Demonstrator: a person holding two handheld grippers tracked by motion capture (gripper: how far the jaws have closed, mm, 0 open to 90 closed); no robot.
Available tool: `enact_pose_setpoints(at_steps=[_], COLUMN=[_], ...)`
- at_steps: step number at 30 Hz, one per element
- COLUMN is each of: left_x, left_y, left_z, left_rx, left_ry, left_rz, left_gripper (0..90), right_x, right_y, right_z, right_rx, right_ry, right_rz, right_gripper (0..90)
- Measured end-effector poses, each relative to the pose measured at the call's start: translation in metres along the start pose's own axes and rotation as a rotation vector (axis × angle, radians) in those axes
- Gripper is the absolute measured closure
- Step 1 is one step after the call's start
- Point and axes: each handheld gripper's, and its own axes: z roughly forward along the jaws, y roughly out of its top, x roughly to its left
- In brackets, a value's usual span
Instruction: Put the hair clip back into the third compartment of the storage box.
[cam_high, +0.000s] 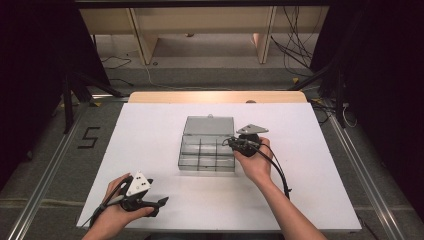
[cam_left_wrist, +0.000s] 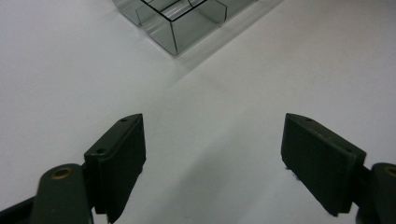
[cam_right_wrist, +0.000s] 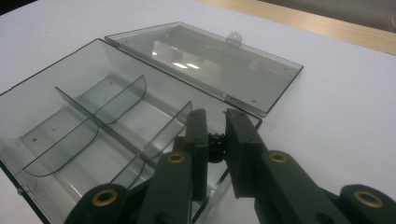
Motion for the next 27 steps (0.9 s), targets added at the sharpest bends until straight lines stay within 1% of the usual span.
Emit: enact_pose_setpoints(at_steps=[9,17,27], left_x=[0.0,0.0,0.0], left_y=[0.0,0.0,0.0], left_z=[0.0,0.0,0.0], left_rx=[-0.001,-0.001,-0.003], left_ry=[0.0,-0.001,-0.001], left_rz=[0.001,0.001,0.001], left_gripper=[21.7,21.6,21.7], right_x=[0.001,0.003,0.005], right_y=[0.004,0.008,0.01], right_z=[0.004,0.009,0.015], right_rx=[0.016,0.033,0.058], right_ry=[-0.003,0.001,0.006], right_rz=[-0.002,-0.019,-0.025], right_gripper=[80.2,80.1,80.1])
